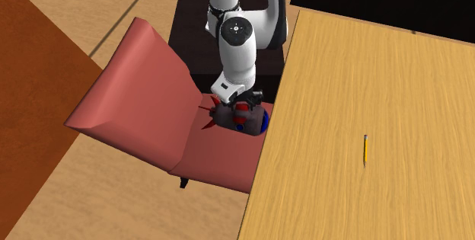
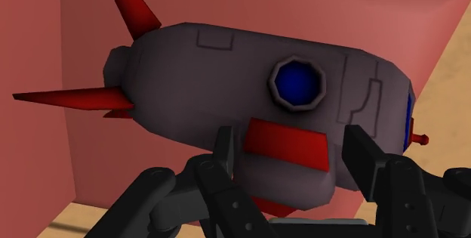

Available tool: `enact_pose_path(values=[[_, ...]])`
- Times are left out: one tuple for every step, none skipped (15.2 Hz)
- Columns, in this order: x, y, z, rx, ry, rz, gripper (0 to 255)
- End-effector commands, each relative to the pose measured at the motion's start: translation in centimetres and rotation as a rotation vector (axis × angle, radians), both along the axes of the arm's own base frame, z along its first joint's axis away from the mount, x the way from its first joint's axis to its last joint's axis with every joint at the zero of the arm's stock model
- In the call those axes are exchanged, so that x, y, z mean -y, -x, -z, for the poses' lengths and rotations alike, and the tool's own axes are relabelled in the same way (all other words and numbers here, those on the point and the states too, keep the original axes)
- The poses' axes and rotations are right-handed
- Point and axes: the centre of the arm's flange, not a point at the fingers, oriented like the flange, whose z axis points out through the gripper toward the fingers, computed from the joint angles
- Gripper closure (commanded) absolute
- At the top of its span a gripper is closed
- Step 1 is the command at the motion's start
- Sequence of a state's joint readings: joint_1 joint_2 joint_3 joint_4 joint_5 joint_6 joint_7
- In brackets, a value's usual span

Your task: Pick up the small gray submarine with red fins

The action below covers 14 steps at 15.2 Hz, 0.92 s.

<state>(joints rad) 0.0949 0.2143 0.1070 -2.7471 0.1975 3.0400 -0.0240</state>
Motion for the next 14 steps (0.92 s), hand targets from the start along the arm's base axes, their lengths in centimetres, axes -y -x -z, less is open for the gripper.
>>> enact_pose_path(values=[[0.0,0.0,-1.0,0.000,0.000,0.000,255],[0.0,0.0,-1.5,0.000,0.000,0.000,255],[0.0,0.0,-2.0,0.000,0.000,0.000,255],[0.0,0.0,-2.5,0.000,0.000,0.000,255],[0.0,0.0,-3.1,0.000,0.000,0.000,255],[0.0,0.0,-3.6,0.000,0.000,0.000,255],[0.0,0.0,-4.1,0.000,0.000,0.000,255],[0.0,0.0,-4.7,0.000,0.000,0.000,255],[0.0,0.0,-5.2,0.000,0.000,0.000,255],[0.0,0.0,-5.7,0.000,0.000,0.000,255],[0.0,0.0,-6.2,0.000,0.000,0.000,255],[0.0,0.0,-6.8,0.000,0.000,0.000,255],[0.0,0.0,-7.3,0.000,0.000,0.000,255],[0.0,0.0,-7.4,0.000,0.000,0.000,255]])
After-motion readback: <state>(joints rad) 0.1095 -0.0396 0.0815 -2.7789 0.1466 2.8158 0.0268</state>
